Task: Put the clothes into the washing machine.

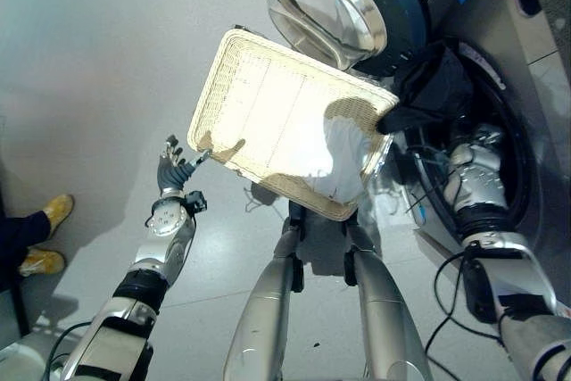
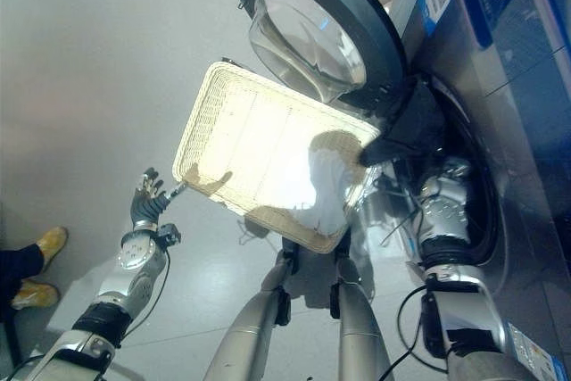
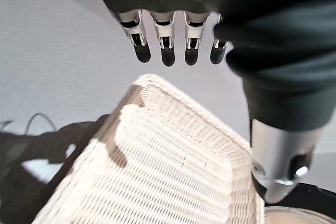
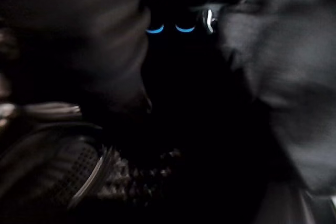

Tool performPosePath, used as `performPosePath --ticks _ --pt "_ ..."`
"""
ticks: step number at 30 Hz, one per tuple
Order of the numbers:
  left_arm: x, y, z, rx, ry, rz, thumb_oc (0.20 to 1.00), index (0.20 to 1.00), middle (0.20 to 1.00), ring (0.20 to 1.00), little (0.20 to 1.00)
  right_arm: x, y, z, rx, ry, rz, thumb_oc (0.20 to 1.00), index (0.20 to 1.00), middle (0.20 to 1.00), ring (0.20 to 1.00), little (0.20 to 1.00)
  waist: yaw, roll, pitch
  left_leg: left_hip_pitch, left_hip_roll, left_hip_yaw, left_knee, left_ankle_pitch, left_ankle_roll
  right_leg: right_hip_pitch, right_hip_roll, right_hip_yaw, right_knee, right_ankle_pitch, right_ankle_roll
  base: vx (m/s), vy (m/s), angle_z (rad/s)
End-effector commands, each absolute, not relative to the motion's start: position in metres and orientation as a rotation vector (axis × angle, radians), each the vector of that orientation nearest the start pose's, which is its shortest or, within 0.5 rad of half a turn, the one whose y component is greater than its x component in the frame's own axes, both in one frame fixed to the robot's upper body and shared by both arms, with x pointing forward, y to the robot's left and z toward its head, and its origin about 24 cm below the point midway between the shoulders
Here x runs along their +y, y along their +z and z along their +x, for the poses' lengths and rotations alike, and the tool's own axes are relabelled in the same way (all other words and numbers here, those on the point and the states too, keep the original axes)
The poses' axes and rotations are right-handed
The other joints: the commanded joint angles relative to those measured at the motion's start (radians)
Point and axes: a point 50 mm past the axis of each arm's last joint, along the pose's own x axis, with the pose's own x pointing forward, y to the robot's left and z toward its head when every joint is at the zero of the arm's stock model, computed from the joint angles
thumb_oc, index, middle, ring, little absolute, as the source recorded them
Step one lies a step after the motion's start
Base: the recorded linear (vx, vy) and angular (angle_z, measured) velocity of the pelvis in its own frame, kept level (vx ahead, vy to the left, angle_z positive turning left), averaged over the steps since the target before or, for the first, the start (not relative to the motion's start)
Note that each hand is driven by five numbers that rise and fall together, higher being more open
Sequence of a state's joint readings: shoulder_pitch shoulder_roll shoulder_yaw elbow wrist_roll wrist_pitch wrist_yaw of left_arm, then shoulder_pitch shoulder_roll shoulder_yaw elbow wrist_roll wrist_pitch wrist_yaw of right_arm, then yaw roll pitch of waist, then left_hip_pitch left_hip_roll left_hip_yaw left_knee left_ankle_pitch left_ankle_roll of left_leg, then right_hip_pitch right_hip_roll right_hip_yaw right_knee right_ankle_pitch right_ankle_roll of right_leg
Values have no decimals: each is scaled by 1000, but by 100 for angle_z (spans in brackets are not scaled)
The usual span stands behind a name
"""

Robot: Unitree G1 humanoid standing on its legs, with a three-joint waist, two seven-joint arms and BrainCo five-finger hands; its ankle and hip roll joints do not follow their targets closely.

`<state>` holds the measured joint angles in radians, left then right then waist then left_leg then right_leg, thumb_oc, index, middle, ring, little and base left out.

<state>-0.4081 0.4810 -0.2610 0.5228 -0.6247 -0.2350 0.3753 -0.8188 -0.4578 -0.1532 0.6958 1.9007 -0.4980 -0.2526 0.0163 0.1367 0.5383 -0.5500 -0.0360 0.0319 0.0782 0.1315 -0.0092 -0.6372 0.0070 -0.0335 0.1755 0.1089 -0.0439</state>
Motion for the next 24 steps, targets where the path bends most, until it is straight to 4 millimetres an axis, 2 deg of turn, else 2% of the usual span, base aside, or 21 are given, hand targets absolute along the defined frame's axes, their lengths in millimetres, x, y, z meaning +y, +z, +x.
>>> performPosePath --ticks 1,2,3,4,6,8,13,18,19,21,23,24 --pt "230 88 325 -164 304 -123 1000 1000 1000 1000 1000 -350 185 326 -779 -718 1693 200 200 200 200 200 -46 15 -18 -24 -34 15 45 -40 -29 -5 2 -49 129 -130 70 0 0 0" --pt "233 80 319 -139 305 -125 1000 1000 1000 1000 1000 -383 190 298 -943 -956 1721 200 200 200 200 200 -49 21 -18 -34 -33 17 53 -43 -28 -15 5 -49 137 -134 64 35 -9 -4" --pt "233 80 319 -139 305 -125 1000 1000 1000 1000 1000 -383 190 298 -943 -956 1721 200 200 200 200 200 -49 21 -18 -34 -33 17 53 -43 -28 -15 5 -49 137 -134 64 88 -12 -5" --pt "236 73 315 -119 302 -127 1000 1000 1000 1000 1000 -402 191 271 -1133 -1160 1739 200 200 200 200 200 -52 21 -18 -33 -35 15 59 -53 -27 -15 7 -46 148 -147 62 42 -16 -6" --pt "236 73 315 -112 294 -124 1000 1000 1000 1000 1000 -413 186 247 -1238 -1368 1775 200 200 200 200 200 -55 21 -18 -58 -34 12 69 -43 -29 -36 13 -45 154 -135 59 29 -35 -18" --pt "235 75 315 -105 287 -119 1000 1000 1000 1000 1000 -421 190 237 -1226 -1474 1792 200 200 200 200 200 -56 22 -18 -68 -36 12 75 -41 -28 -46 17 -42 163 -135 56 11 -16 -8" --pt "233 73 314 -89 259 -113 1000 1000 1000 1000 1000 -441 193 207 -1160 -1778 1712 200 200 200 200 200 -60 23 -18 -82 -34 12 78 -37 -30 -57 16 -43 168 -136 55 18 -37 5" --pt "231 71 314 -78 236 -107 1000 1000 1000 1000 1000 -446 186 196 -1180 -1830 1712 200 200 200 200 200 -63 28 -18 -87 -34 16 74 -34 -33 -59 15 -45 168 -138 56 8 -7 0" --pt "229 72 315 -72 223 -110 1000 1000 1000 1000 1000 -449 182 209 -1153 -1629 1760 1000 1000 1000 1000 1000 -65 30 -18 -89 -35 16 74 -33 -35 -60 14 -44 166 -138 56 47 1 2" --pt "228 71 315 -66 217 -110 1000 1000 1000 1000 1000 -451 174 222 -1084 -1476 1770 1000 1000 1000 1000 1000 -66 31 -18 -87 -37 16 76 -35 -34 -60 13 -43 169 -141 57 0 0 0" --pt "227 74 318 -68 205 -106 1000 1000 1000 1000 1000 -438 170 258 -808 -1226 1746 1000 1000 1000 1000 1000 -65 29 -18 -93 -39 17 79 -35 -32 -68 12 -42 171 -137 57 1 -3 2" --pt "227 80 320 -74 199 -109 1000 1000 1000 1000 1000 -419 166 289 -567 -973 1670 1000 1000 1000 1000 1000 -65 26 -18 -98 -40 21 73 -30 -29 -75 15 -37 162 -127 57 -11 -14 3"
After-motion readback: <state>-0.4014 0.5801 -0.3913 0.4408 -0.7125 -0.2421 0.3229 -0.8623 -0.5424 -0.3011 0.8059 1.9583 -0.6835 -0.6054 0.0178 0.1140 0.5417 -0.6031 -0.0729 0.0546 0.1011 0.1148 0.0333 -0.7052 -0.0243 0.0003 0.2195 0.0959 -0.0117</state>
